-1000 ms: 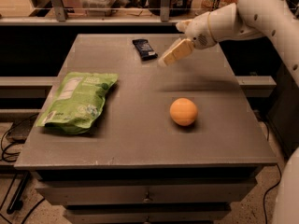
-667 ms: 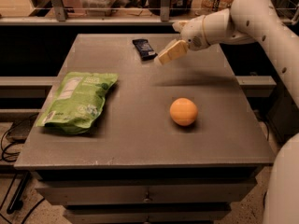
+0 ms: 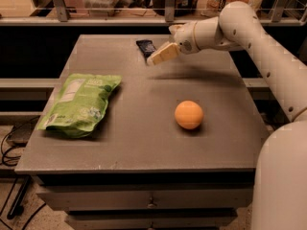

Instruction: Pick rxbar blueberry

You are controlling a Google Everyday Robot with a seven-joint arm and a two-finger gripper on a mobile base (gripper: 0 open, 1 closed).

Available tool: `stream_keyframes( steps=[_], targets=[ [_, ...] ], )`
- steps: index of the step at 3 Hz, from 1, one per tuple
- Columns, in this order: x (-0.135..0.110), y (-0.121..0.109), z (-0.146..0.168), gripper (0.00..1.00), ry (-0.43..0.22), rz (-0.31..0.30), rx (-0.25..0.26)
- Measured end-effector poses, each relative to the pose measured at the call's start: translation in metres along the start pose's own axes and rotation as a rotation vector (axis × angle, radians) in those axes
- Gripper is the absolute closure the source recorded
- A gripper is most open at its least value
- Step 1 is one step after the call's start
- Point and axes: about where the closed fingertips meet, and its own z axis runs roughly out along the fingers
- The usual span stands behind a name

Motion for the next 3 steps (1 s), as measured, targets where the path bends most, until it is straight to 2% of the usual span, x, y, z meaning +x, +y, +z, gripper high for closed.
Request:
stream_keyframes(
  steps=[2,3],
  targets=[
    [0.010,-0.005,0.034,0.00,-0.002,0.078,-0.005],
    [0.014,-0.002,0.048,0.00,0.005,0.098,-0.015]
  ],
)
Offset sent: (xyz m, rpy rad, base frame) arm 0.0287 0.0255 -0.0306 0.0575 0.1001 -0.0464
